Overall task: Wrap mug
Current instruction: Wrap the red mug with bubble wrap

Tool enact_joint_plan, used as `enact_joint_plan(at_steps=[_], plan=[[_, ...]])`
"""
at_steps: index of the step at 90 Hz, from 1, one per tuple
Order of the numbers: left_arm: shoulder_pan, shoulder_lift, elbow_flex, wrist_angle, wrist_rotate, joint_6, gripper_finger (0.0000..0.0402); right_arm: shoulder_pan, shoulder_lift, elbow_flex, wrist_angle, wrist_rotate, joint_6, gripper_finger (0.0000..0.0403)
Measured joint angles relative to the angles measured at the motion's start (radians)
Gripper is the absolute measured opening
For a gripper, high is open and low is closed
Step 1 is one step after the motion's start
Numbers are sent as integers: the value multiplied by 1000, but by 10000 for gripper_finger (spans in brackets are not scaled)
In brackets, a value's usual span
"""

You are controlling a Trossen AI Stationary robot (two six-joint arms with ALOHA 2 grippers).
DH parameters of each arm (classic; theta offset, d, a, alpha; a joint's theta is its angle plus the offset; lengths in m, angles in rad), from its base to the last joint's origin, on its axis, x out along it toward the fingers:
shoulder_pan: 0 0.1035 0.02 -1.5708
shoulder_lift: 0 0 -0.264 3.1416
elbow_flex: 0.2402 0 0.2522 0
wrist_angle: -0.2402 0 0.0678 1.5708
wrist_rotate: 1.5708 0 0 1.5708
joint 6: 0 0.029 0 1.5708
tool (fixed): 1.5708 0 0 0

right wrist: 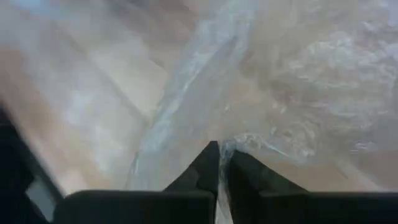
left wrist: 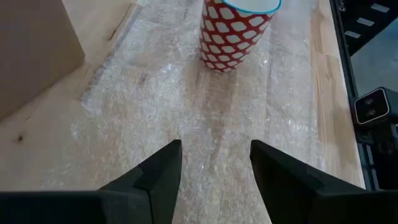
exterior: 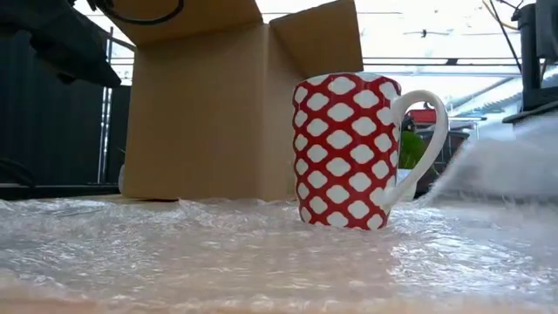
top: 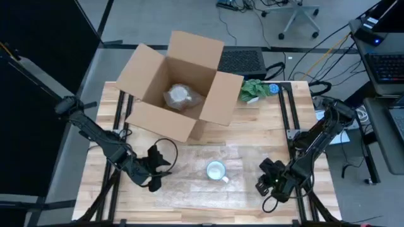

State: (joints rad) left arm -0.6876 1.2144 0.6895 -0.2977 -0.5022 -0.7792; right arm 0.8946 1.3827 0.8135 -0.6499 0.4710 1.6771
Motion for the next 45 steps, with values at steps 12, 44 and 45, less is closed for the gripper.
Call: enact_joint_plan(at_steps=[12, 44, 45], plan=[[0, 0, 0, 0, -3, 0, 180, -42, 0, 69, 30, 122, -167, 1], [0, 0, 0, 0, -3, 0, 180, -226, 0, 95, 388, 159, -666, 0], [0, 0, 0, 0, -3, 0, 180, -231, 0, 95, 393, 159, -678, 0]])
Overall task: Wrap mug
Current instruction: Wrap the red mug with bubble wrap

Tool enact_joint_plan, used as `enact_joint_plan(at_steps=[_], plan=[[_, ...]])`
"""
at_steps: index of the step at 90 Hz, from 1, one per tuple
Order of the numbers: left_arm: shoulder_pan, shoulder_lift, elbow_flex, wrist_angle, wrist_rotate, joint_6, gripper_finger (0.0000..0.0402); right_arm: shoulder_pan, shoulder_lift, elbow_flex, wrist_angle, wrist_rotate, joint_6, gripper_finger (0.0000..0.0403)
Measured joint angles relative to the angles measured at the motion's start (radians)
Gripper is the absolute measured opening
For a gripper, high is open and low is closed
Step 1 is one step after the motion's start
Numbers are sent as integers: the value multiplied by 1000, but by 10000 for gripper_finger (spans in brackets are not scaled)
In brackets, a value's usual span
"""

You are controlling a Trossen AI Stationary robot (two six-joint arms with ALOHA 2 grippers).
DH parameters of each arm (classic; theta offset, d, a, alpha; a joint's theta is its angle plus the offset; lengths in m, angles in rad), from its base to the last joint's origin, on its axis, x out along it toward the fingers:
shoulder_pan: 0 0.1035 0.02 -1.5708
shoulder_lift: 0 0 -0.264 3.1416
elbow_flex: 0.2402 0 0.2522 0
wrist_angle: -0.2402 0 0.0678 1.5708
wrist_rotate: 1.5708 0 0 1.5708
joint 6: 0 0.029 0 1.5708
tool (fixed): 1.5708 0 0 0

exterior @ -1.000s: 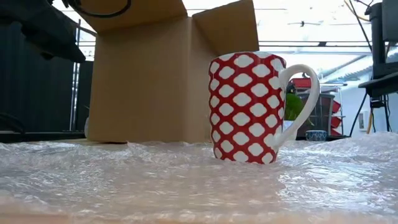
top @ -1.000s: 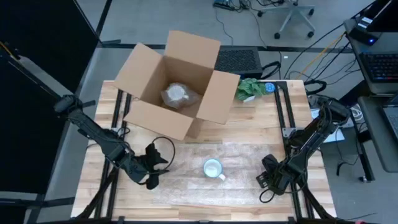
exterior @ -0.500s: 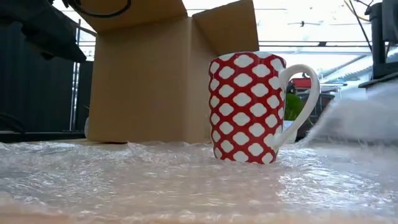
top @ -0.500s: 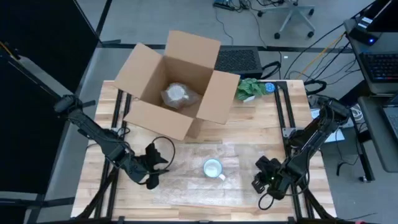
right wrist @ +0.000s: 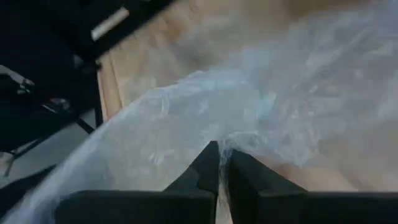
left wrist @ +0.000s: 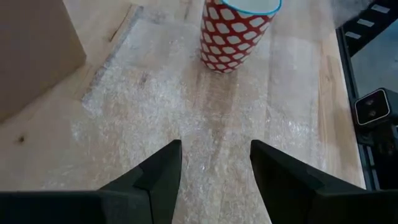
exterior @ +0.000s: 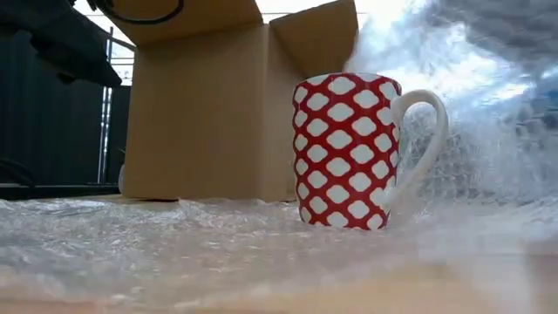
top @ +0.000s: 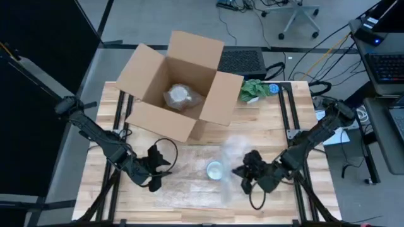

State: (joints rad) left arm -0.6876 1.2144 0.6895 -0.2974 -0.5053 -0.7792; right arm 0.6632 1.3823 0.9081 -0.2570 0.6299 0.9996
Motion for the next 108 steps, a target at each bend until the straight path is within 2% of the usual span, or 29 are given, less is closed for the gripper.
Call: enact_joint_plan(at_steps=[15, 39, 56, 63, 74, 90, 96, 108], plan=[[0, 0, 0, 0, 0, 0, 180, -65, 7, 0, 35, -17, -96, 0], [0, 0, 0, 0, 0, 0, 180, -154, 152, 0, 310, -261, -272, 0], [0, 0, 0, 21, 0, 7, 180, -202, 229, 0, 383, -327, -289, 0], [3, 0, 0, 91, 0, 57, 180, -217, 250, 0, 388, -357, -289, 0], [28, 0, 0, 290, -1, 176, 180, -230, 276, 0, 411, -394, -292, 0], [93, 52, 0, 572, 11, 329, 180, -232, 287, 0, 413, -399, -307, 0], [125, 103, 20, 611, 49, 362, 180, -232, 287, 0, 412, -399, -315, 0], [183, 256, 135, 598, 127, 377, 180, -232, 287, 0, 412, -399, -329, 0]])
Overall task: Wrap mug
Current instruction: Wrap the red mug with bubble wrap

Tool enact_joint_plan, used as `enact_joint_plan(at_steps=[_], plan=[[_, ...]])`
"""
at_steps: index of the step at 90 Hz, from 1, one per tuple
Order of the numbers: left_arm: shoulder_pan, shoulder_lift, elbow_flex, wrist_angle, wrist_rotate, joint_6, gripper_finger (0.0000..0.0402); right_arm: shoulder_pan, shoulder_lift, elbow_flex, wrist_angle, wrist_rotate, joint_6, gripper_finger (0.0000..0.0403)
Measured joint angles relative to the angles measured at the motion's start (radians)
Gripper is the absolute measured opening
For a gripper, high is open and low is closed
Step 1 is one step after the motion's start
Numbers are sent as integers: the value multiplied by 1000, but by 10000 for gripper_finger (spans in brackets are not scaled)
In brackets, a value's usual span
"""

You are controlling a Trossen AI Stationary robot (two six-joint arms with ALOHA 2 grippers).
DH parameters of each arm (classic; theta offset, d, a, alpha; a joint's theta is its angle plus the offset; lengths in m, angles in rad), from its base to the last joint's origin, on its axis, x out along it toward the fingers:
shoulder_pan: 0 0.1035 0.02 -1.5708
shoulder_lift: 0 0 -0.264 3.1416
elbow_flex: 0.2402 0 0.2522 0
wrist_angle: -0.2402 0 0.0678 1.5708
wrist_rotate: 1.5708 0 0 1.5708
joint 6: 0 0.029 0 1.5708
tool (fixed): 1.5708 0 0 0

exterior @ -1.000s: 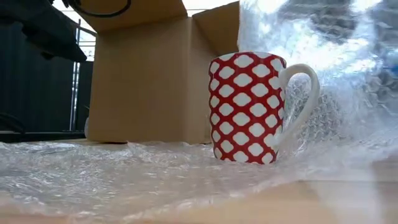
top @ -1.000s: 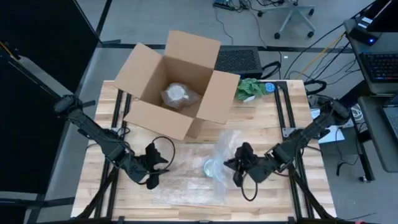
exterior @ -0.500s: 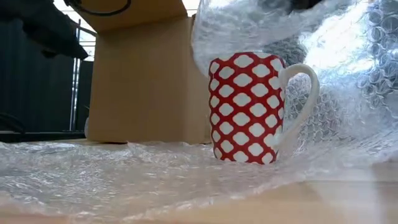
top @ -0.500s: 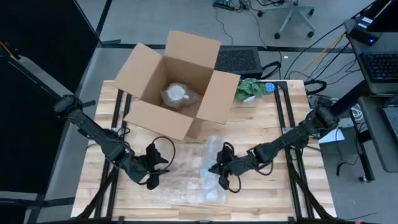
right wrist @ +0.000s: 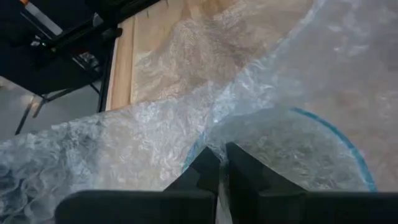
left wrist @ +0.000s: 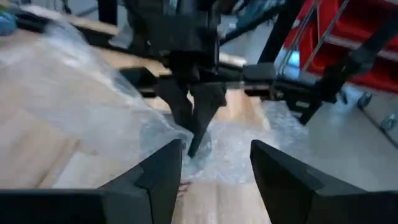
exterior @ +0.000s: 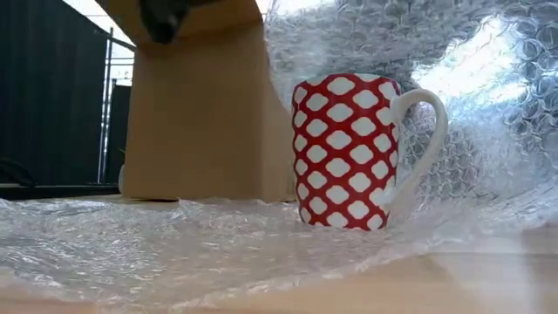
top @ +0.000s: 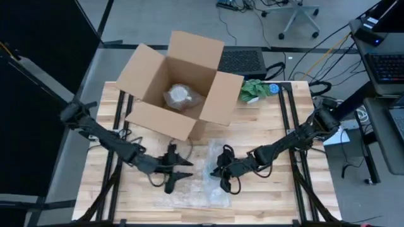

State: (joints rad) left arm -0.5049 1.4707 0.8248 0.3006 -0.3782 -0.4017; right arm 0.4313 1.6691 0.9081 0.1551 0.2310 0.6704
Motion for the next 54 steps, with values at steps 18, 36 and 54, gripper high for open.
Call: enact_joint_plan(at_steps=[18, 36, 54], plan=[[49, 186, 121, -53, 11, 23, 180, 3, 0, 0, 0, 0, -2, 0], [83, 283, 149, -51, 38, 15, 180, 8, 0, 0, -1, -3, -5, 0], [95, 307, 152, -48, 51, -9, 180, -1, -23, 0, -6, -101, -25, 0]])
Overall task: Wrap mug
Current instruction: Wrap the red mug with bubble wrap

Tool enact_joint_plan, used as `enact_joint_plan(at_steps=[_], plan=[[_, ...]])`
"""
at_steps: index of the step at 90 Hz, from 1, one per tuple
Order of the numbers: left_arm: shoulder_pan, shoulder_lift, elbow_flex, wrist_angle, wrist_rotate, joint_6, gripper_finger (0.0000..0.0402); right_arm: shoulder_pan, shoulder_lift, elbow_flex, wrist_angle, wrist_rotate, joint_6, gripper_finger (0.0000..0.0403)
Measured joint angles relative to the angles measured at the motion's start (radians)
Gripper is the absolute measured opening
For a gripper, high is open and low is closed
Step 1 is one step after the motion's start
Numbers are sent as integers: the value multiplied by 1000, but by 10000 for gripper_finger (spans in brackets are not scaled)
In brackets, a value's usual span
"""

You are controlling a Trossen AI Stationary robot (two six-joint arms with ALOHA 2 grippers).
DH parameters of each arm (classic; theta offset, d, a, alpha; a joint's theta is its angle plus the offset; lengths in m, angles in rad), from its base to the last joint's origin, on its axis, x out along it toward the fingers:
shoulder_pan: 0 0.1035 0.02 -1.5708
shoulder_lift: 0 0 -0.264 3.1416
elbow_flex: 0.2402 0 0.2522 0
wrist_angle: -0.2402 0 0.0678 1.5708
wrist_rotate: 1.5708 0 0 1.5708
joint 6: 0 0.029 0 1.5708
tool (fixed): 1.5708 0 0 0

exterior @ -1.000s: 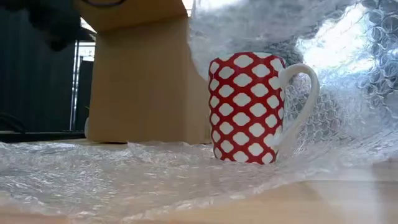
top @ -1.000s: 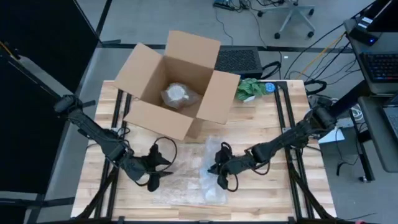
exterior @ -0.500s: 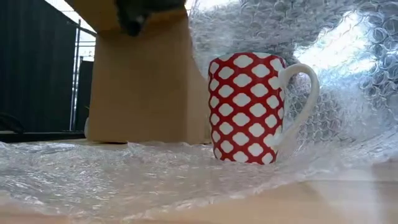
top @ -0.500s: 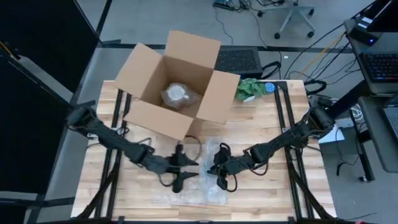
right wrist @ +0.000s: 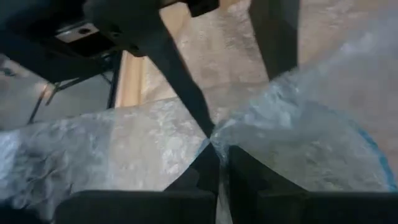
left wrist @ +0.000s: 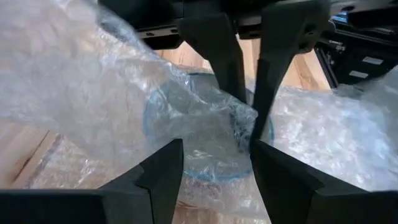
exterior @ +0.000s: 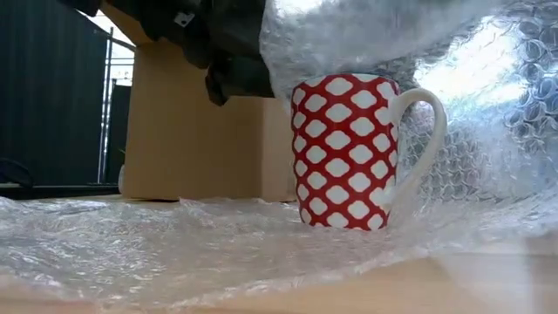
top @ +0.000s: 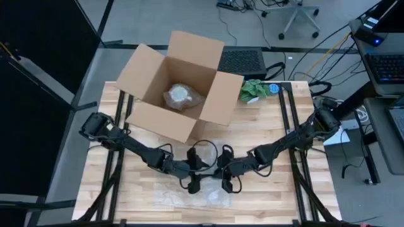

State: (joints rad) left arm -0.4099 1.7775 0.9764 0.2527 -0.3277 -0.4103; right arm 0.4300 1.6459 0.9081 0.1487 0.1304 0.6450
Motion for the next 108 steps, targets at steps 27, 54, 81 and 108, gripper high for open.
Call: enact_joint_plan(at_steps=[27, 54, 81, 108], plan=[[0, 2, 0, 7, 10, -2, 180, 0, -135, -1, -90, 1, -3, 0], [0, 3, -2, 0, 10, 0, 180, -3, -260, 0, -194, -9, 1, 0], [0, 3, -2, 4, 10, -1, 180, -20, -274, 0, -156, -5, 6, 0], [0, 5, -4, 19, 11, -1, 180, -36, -264, 83, -204, -31, -110, 100]])
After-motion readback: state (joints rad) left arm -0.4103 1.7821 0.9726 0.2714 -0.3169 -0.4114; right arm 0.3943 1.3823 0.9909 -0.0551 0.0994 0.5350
